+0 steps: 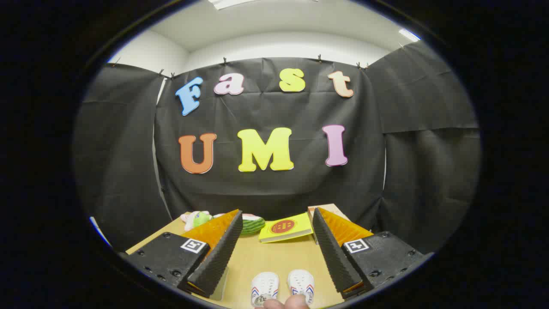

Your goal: Open the storage box then place both shoes into the box .Put the left shoe in first, then the right shoe, with the right side of both shoes facing outward in a uniform manner.

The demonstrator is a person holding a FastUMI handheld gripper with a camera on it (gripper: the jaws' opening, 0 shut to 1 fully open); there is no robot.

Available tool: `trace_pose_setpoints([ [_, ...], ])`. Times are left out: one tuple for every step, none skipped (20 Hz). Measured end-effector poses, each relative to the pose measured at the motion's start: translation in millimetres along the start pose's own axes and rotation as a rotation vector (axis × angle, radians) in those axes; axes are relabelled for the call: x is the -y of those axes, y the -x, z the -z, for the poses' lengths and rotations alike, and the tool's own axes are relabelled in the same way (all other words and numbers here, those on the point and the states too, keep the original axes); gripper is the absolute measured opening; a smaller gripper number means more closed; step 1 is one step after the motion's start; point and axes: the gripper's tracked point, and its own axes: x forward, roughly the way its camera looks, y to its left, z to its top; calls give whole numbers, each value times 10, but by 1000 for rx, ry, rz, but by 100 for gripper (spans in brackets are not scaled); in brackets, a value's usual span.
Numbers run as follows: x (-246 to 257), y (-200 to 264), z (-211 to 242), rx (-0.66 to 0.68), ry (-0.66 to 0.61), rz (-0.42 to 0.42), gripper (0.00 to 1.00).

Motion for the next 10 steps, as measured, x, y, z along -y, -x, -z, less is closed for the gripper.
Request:
trace_pose_setpoints([
  [11,6,-6,0,-1,5,100],
  [31,34,-7,0,-1,11,100],
  [35,37,-6,-4,0,15,100],
  [38,51,12,-7,0,17,100],
  [46,65,-2,-6,0,21,100],
  [64,76,-6,-4,-1,25,100],
  [86,89,-22,0,-3,29,100],
  [107,107,-20,2,-6,33,100],
  [110,107,-12,0,-11,32,100],
  [103,100,10,-6,-19,29,100],
])
